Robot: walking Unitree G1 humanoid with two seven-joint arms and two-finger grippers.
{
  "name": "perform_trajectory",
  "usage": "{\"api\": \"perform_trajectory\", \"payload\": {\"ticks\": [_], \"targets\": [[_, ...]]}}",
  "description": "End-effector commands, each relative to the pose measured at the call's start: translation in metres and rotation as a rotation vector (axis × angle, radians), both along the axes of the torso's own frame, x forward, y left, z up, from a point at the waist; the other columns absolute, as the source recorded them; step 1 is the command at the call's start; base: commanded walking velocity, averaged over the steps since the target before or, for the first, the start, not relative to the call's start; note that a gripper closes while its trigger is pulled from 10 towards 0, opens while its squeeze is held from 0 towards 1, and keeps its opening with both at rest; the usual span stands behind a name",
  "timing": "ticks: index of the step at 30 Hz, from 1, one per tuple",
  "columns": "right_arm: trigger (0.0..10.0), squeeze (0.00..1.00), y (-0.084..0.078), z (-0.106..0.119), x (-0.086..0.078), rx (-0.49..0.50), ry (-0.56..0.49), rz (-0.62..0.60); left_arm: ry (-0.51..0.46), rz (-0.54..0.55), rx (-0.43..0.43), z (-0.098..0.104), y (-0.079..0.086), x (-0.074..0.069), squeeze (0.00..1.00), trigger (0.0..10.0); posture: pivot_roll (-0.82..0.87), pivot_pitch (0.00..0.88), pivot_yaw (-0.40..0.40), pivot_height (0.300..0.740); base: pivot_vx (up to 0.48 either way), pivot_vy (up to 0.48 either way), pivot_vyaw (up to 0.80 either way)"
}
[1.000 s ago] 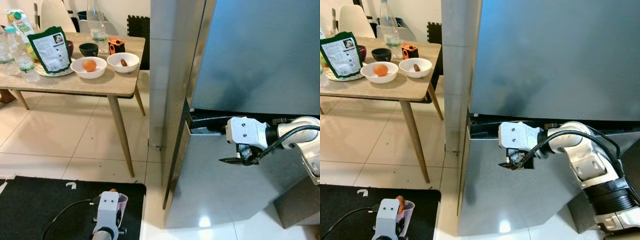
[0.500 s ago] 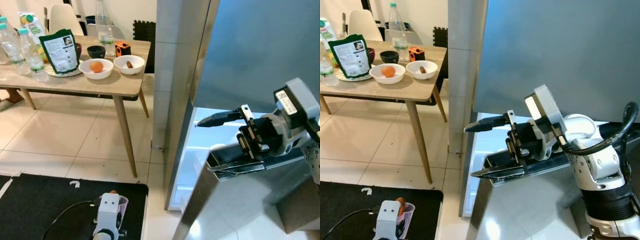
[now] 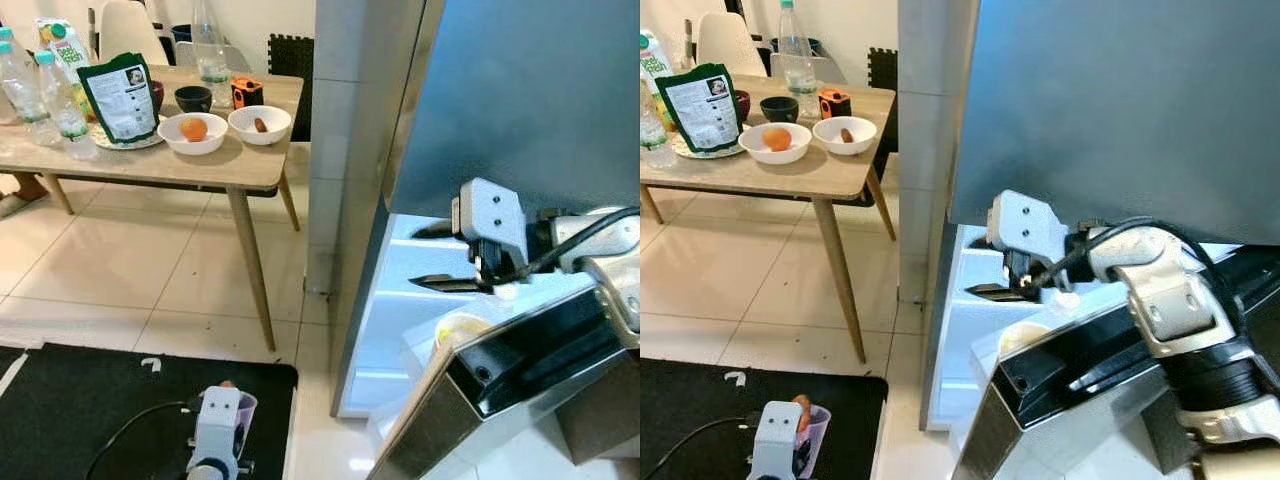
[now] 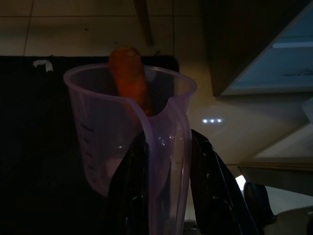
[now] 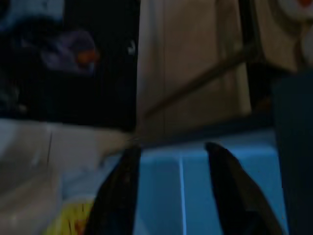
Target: Restocking fridge
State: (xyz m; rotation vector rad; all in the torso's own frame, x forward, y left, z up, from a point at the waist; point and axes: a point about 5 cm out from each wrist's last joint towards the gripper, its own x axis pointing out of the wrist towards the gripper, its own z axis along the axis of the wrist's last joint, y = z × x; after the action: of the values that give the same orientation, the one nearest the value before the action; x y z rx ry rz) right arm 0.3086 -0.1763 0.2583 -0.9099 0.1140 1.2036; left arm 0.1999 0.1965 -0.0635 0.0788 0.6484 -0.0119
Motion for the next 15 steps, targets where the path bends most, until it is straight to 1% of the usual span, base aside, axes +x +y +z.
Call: {"api": "perform_trajectory", "payload": {"ticks": [1,2,4,5,7,8,9,10,11,15], "targets": [[0.0,0.0,-0.004,-0.005,-0.005,-0.057,0.031,0.013,0.011,-0.006,-0.006,-0.002,-0.004,-0.002,0.0,10.0,-0.05,0.027,-0.084,0.74,0.0,0.0,0.0],[0.0,0.0,-0.004,-0.005,-0.005,-0.057,0.031,0.013,0.011,-0.006,-0.006,-0.002,-0.004,-0.002,0.0,10.0,-0.05,0.027,-0.084,0.74,0.0,0.0,0.0],[0.0,0.0,-0.014,-0.01,-0.009,-0.121,0.074,0.005,0.02,-0.002,-0.017,-0.003,-0.005,-0.004,0.0,10.0,-0.05,0.029,-0.085,0.74,0.0,0.0,0.0],[0.0,0.0,-0.017,-0.011,-0.01,-0.127,0.088,0.001,0.026,-0.004,-0.015,-0.004,-0.005,-0.004,0.0,10.0,-0.05,0.032,-0.084,0.74,0.0,0.0,0.0],[0.0,0.0,-0.018,-0.012,-0.011,-0.122,0.097,0.0,0.035,-0.007,-0.012,-0.005,-0.006,-0.005,0.0,10.0,-0.05,0.032,-0.084,0.74,0.0,0.0,0.0],[0.0,0.0,-0.015,-0.011,-0.01,-0.095,0.085,0.004,0.042,-0.01,-0.015,-0.005,-0.007,-0.006,0.0,10.0,-0.05,0.034,-0.083,0.74,0.0,0.0,0.0],[0.0,0.0,-0.015,-0.011,-0.01,-0.095,0.085,0.004,0.042,-0.01,-0.015,-0.005,-0.007,-0.006,0.0,10.0,-0.05,0.034,-0.083,0.74,0.0,0.0,0.0],[3.5,0.0,-0.013,-0.01,-0.009,-0.077,0.075,0.006,0.047,-0.011,-0.019,-0.006,-0.007,-0.006,0.0,10.0,-0.05,0.034,-0.083,0.74,0.0,0.0,0.0],[10.0,0.0,-0.009,-0.009,-0.01,-0.05,0.076,0.018,0.053,-0.009,-0.02,-0.006,-0.007,-0.007,0.0,10.0,-0.06,0.036,-0.082,0.74,0.0,0.0,0.0],[10.0,0.0,-0.003,-0.01,-0.013,-0.029,0.089,0.042,0.061,-0.003,-0.023,-0.007,-0.007,-0.007,0.0,10.0,-0.05,0.039,-0.08,0.74,0.0,0.0,0.0]]}}
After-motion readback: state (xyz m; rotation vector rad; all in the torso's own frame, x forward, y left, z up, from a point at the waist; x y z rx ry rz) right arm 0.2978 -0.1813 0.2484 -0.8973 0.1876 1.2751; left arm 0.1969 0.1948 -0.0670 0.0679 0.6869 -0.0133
